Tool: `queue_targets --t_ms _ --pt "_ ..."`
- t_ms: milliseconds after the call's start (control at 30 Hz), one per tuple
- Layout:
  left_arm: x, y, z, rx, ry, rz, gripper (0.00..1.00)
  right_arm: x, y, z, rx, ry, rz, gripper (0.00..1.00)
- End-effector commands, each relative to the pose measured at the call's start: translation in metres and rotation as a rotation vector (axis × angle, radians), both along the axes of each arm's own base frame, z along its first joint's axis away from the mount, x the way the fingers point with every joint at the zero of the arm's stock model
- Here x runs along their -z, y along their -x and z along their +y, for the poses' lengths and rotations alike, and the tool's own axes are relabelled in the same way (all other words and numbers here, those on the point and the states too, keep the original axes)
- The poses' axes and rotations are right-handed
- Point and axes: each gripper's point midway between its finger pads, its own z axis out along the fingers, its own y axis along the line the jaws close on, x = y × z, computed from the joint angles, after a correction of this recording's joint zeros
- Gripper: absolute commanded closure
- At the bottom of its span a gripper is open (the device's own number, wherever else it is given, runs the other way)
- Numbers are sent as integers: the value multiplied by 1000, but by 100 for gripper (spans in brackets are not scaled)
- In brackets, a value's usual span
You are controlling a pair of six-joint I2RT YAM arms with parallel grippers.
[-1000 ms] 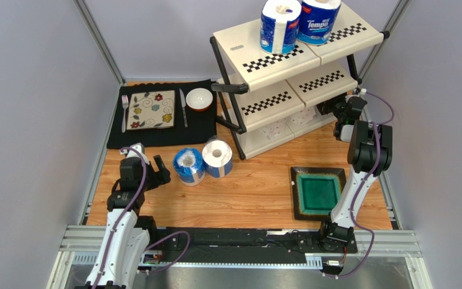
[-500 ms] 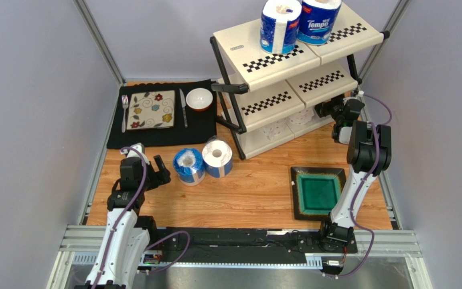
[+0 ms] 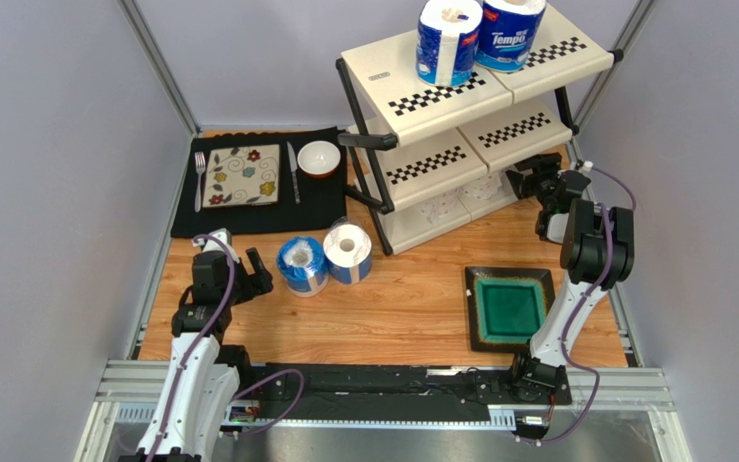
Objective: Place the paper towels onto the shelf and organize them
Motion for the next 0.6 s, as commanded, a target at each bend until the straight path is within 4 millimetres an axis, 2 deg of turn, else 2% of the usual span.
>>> queue_targets --t_ms 0,67,167,200,233,267,300,333,367,433,467,500,533,567 --pt "-4 -5 -1 19 -7 -28 6 -39 19 -30 135 43 -68 29" --pt "-5 -5 -1 19 -7 -33 6 -41 27 -37 175 61 -63 29" --pt "-5 -5 -1 19 -7 -31 5 -51 48 -35 190 65 -71 29" --pt "-5 -5 -1 18 -7 -34 6 -43 59 -30 185 61 -48 29" --pt "-5 -5 -1 19 -7 -34 6 -60 69 -26 190 69 -79 29" --pt "-5 -5 -1 19 -7 -34 6 -62 76 -21 184 75 -80 29" --pt "-5 -5 -1 19 -7 -36 6 -60 83 -11 166 78 -63 29" --pt "-5 -5 -1 18 -8 -36 6 -68 99 -1 155 91 -74 29" --pt "-6 -5 -1 18 -7 -39 6 -69 106 5 149 102 -65 29" --pt "-6 -5 -2 20 -6 -39 5 -54 127 22 137 138 -4 28" --pt "-6 -5 -2 21 -5 -40 5 -73 139 29 138 158 -50 28" --pt "-6 -5 -2 25 -4 -39 5 -69 147 43 104 185 -30 28" --pt "-6 -5 -2 21 -4 -39 6 -65 155 48 102 196 -17 28" --pt "-7 -6 -3 26 -3 -42 6 -79 164 62 77 201 -51 27"
